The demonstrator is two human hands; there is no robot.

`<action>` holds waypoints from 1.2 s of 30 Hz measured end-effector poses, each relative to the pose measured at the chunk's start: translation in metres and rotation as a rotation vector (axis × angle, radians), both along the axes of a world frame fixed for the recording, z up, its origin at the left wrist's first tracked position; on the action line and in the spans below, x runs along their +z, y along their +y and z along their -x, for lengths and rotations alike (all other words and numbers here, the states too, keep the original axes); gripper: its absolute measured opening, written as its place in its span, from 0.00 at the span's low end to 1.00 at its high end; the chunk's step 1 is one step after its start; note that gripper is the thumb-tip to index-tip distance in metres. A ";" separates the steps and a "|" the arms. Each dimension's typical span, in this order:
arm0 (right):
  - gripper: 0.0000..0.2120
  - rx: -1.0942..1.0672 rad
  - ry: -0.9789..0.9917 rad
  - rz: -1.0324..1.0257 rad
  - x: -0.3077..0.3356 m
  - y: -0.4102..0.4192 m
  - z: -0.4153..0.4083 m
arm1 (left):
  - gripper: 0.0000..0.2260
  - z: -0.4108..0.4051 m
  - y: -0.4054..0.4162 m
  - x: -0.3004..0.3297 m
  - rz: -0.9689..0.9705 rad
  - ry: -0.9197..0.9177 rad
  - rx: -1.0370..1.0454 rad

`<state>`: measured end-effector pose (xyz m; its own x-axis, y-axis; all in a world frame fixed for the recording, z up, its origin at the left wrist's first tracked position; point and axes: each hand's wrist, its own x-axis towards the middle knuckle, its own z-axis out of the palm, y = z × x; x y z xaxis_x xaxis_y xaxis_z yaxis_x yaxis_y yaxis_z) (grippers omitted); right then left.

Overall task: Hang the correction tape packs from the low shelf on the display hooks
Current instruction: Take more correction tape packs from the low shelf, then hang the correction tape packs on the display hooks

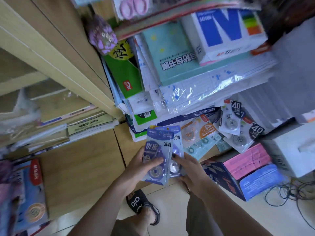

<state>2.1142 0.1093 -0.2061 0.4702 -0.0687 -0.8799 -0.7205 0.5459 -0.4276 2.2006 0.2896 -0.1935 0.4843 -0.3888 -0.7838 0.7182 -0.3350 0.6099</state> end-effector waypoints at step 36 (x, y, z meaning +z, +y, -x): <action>0.14 0.090 -1.450 0.591 0.737 -0.179 -0.134 | 0.24 -0.115 -0.202 0.738 0.545 -1.428 0.133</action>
<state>2.2483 -0.0695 0.5308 0.8802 -0.1533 0.4491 0.4591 0.0362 -0.8876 2.3152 0.0877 0.5448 0.7385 -0.3596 0.5703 -0.5497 0.1685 0.8182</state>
